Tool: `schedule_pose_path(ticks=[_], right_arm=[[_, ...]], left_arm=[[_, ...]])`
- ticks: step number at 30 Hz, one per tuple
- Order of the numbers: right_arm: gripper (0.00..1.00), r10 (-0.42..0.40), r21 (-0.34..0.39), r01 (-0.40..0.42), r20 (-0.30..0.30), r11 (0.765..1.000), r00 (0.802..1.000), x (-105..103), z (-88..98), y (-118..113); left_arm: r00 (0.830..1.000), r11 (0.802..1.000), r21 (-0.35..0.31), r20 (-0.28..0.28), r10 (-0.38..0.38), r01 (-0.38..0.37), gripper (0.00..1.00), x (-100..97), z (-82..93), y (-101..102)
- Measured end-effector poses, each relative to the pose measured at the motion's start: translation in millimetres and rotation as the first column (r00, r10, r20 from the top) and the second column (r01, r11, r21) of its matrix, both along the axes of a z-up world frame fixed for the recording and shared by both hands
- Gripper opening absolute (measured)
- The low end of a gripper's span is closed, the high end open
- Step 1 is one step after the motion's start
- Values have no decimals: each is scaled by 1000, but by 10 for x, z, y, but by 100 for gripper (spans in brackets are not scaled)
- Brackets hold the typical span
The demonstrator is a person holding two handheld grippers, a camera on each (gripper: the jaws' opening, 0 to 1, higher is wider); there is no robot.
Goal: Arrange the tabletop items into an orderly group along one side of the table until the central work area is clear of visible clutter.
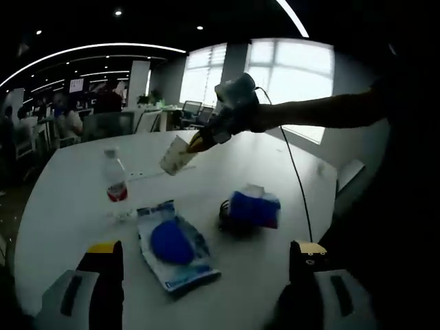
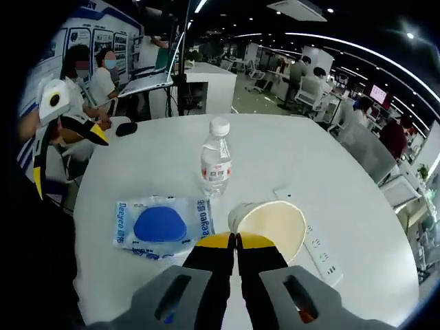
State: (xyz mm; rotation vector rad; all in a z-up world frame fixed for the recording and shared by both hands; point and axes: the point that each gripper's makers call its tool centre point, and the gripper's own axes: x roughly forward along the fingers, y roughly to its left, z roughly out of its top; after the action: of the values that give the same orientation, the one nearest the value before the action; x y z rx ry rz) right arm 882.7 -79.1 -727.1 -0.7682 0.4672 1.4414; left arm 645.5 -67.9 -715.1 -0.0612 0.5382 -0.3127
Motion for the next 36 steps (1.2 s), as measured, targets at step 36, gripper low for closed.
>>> schedule_pose_path(ticks=[36], right_arm=[[0, 385, -335, -318, 158, 887, 909, -212, -657, 437]], left_arm=[[999, 1000, 14, -35, 6, -6, 98, 87, -128, 160]])
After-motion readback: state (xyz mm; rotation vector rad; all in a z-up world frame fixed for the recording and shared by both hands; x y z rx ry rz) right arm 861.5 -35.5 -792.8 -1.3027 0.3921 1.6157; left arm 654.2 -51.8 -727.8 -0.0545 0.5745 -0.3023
